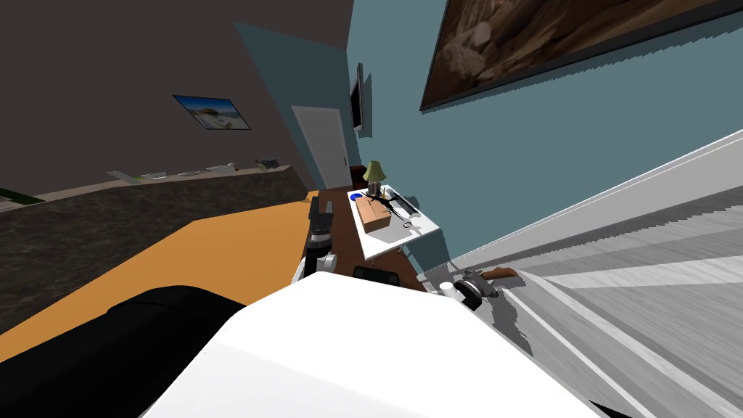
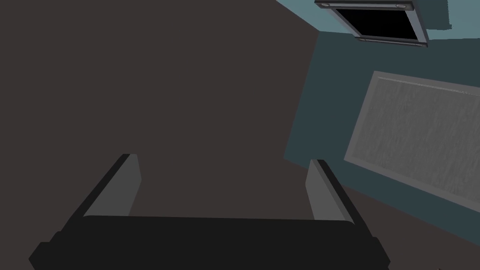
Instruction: Pull the door open
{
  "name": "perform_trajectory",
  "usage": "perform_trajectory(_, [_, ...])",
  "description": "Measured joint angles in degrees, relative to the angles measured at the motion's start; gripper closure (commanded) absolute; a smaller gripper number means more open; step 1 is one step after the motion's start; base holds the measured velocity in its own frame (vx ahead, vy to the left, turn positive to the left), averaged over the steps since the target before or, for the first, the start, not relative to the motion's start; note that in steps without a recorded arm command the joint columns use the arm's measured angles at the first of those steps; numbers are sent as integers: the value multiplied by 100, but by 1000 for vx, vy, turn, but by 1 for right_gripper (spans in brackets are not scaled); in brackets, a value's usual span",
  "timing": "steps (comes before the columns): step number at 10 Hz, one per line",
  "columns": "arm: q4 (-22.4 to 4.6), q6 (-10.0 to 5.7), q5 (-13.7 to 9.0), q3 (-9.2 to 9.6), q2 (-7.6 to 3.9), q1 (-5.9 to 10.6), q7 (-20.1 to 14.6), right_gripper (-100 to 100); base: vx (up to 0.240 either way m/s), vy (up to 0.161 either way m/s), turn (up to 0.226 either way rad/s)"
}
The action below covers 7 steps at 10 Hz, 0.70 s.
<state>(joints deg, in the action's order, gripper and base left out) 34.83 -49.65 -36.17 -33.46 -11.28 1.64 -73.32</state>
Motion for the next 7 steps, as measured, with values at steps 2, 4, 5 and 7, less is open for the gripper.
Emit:
perform_trajectory(2, [-1,0,0,1,1,-1,1,100,-40,44,13])
perform_trajectory(4, [13,-16,10,10,-39,24,-18,100,-117,128,15])
perform_trajectory(5, [40,-5,13,17,-26,9,-19,100,-105,149,2])
perform_trajectory(7, [-23,-16,26,39,-45,11,-59,100,-125,168,1])
